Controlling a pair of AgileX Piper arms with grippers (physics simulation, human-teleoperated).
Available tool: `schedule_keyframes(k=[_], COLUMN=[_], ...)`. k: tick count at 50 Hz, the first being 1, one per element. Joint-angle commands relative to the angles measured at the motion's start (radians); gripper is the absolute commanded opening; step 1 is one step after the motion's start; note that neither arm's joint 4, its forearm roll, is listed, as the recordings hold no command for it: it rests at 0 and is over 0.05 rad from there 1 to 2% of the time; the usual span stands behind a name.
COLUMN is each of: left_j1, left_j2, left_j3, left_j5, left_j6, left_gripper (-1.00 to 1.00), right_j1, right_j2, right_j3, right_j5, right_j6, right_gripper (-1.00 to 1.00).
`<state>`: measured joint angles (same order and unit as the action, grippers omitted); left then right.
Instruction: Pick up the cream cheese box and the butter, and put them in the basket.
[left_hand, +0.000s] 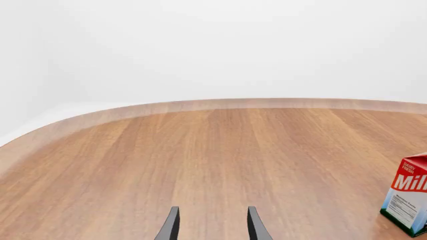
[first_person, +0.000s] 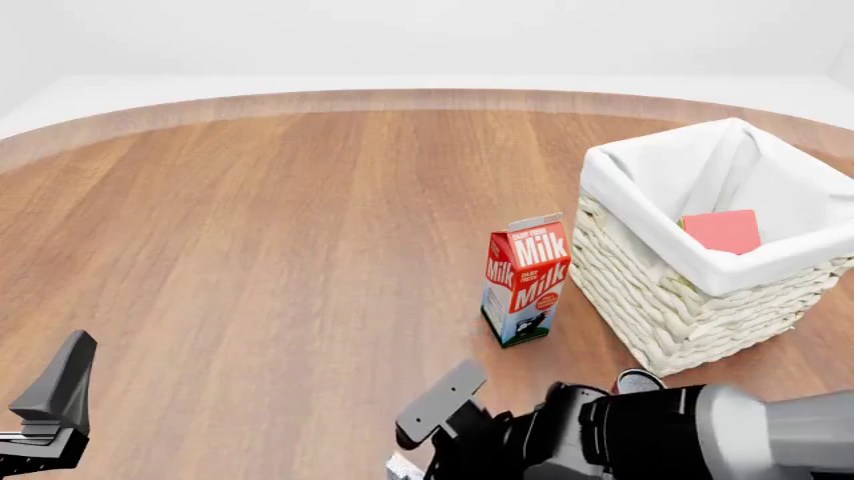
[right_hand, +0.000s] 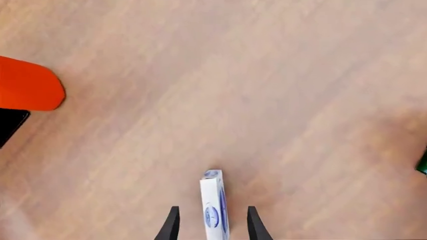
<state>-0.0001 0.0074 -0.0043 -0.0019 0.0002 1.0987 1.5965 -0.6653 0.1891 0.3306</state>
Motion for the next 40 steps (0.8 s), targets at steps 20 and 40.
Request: schedule_keyframes(k=[20,40], left_j1=[0.0,0.0], left_j2=[0.0,0.0], left_j3=[0.0,0.0], left_j5=[0.0,0.0], left_j6=[0.0,0.0], left_gripper=[1.0,1.0], right_j1=[0.005,-0.153], right_j2=[0.111,-0.239], right_j3=[0.054,-0.038], right_j5=[-0.112,0.099], right_j6=[0.047,-0.12], right_gripper=[1.0,-1.0])
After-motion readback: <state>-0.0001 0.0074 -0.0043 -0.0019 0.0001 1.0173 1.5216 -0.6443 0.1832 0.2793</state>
